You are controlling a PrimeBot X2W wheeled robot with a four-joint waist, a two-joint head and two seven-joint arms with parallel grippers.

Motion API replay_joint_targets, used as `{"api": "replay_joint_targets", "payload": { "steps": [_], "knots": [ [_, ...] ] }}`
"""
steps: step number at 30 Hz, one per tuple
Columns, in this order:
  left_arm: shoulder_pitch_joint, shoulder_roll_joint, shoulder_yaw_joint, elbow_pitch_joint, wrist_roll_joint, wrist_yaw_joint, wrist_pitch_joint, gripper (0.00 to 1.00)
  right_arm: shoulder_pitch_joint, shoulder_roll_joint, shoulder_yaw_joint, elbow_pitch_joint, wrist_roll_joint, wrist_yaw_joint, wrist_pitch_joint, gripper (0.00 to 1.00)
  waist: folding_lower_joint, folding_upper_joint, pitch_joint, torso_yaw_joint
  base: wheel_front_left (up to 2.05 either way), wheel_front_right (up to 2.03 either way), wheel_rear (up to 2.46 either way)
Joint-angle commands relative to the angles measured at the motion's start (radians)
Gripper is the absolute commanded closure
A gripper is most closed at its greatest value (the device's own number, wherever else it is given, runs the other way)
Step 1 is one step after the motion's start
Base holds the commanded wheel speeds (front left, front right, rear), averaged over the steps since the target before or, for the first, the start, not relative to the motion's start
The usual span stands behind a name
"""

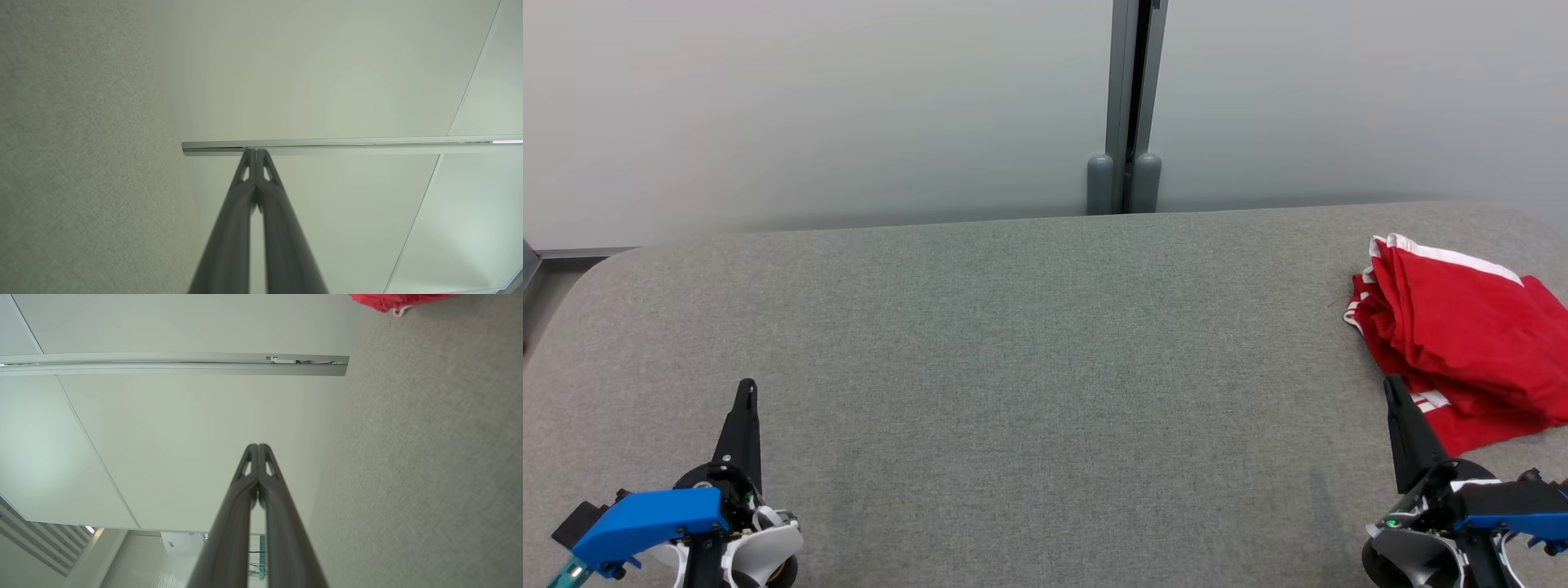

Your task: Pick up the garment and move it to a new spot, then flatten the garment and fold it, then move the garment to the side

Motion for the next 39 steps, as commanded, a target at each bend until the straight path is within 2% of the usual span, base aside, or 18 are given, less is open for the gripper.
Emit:
{"api": "replay_joint_targets", "payload": {
  "steps": [1,39],
  "knots": [
    [-0.01,-0.001,0.002,-0.004,0.003,-0.005,0.002,1.0,-0.009,-0.001,-0.002,-0.003,0.002,0.0,0.005,1.0,0.0001,0.0,0.0,0.0,0.0,0.0,0.0],
    [-0.01,-0.003,0.004,-0.004,0.005,-0.005,0.004,1.0,-0.009,0.0,-0.003,-0.003,0.001,0.0,0.005,1.0,0.0001,0.0,0.0,0.0,0.0,0.0,0.0]
  ]
}}
